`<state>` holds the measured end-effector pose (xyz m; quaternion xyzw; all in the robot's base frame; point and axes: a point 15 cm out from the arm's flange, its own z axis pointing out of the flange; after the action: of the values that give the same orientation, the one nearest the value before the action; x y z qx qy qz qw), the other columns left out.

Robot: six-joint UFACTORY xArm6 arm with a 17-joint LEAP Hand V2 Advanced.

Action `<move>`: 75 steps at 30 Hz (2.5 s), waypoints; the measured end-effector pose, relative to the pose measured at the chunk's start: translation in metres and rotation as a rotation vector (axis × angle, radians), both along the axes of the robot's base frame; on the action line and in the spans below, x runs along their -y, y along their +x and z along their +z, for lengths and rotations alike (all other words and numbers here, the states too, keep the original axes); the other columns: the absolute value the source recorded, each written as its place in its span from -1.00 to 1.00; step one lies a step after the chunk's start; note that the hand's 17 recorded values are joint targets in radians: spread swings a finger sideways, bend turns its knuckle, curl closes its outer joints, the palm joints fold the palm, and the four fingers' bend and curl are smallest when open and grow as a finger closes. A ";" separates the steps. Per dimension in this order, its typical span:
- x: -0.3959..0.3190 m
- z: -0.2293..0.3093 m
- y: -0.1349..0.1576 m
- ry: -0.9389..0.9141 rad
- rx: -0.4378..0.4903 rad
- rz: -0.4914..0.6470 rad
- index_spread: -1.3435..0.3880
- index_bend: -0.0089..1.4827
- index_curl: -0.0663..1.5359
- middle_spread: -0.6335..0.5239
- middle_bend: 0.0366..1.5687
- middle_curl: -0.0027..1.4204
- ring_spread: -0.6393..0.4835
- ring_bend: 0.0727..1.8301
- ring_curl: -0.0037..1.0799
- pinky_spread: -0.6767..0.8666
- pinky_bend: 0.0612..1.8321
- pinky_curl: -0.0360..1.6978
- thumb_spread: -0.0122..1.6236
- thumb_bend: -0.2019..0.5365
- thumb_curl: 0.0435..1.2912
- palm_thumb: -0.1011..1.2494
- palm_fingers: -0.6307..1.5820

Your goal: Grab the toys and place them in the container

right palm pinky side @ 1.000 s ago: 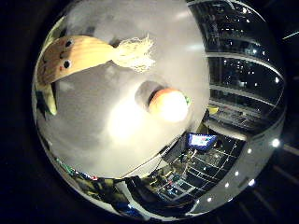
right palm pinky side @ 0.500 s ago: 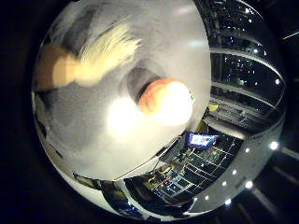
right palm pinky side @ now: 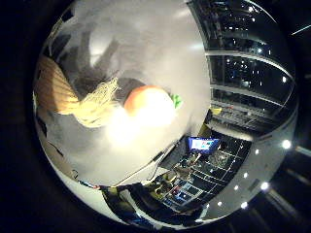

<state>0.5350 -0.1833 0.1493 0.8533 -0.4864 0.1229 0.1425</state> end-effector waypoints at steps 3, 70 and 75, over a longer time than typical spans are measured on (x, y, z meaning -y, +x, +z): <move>0.006 0.033 -0.018 -0.019 -0.022 -0.039 0.03 0.62 -0.19 -0.55 -0.32 -0.44 0.02 -0.90 -0.85 0.28 -0.86 -0.76 0.07 -0.51 -0.44 0.68 -0.01; -0.179 0.144 -0.015 0.189 0.120 -0.068 0.05 -0.78 -0.61 0.03 -0.56 -0.50 0.28 -0.51 -0.57 0.38 -0.39 -0.68 0.13 -0.52 -0.42 0.40 -0.26; -0.043 0.154 -0.033 0.182 0.166 -0.261 0.06 -0.78 -0.60 -0.11 -0.49 -0.49 0.11 -0.47 -0.55 0.33 -0.42 -0.69 0.21 -0.53 -0.44 0.36 -0.20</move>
<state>0.5019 -0.1404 0.3029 0.7793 -0.6120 0.1288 0.0391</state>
